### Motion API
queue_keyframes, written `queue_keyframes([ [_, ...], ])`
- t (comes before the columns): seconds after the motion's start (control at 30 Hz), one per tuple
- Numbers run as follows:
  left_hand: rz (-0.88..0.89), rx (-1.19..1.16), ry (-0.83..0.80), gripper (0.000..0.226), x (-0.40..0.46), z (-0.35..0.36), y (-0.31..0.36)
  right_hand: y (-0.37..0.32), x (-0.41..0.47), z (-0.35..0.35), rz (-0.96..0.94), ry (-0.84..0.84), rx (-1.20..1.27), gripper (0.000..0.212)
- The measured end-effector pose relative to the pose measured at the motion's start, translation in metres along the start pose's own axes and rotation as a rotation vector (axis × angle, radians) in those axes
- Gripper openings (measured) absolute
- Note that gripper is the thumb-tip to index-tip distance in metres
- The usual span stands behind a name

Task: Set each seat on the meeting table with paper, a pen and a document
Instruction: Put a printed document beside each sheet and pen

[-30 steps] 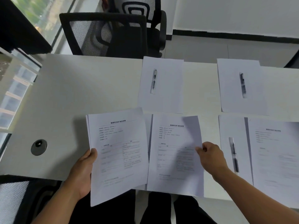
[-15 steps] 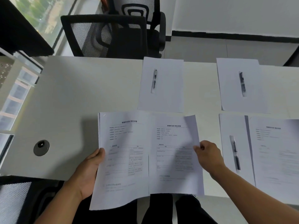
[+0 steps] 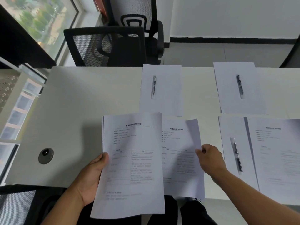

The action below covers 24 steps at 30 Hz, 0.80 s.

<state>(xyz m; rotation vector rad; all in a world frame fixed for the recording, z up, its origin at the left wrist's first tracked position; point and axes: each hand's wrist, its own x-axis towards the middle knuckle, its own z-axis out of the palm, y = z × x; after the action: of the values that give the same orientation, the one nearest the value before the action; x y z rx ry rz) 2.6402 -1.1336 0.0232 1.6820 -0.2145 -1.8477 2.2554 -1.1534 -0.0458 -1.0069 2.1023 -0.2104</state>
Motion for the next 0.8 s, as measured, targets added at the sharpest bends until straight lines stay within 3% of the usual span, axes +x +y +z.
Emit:
queue_keyframes([
  [0.37, -0.004, 0.001, -0.052, 0.039, 0.002, 0.012, -0.005, 0.004, 0.006, -0.002, 0.03, -0.026, 0.004, 0.033],
  [0.6, -0.039, 0.035, -0.104, 0.041, 0.009, 0.032, -0.005, -0.004, -0.013, -0.023, -0.01, 0.114, 0.094, 0.019],
  [0.73, -0.053, 0.054, -0.182, 0.044, 0.014, 0.057, -0.003, -0.026, -0.038, -0.034, -0.097, -0.087, 0.299, 0.039],
  [0.8, -0.06, 0.067, -0.224, 0.045, 0.016, 0.071, -0.001, -0.033, -0.05, -0.037, -0.055, -0.24, 0.476, 0.053],
])
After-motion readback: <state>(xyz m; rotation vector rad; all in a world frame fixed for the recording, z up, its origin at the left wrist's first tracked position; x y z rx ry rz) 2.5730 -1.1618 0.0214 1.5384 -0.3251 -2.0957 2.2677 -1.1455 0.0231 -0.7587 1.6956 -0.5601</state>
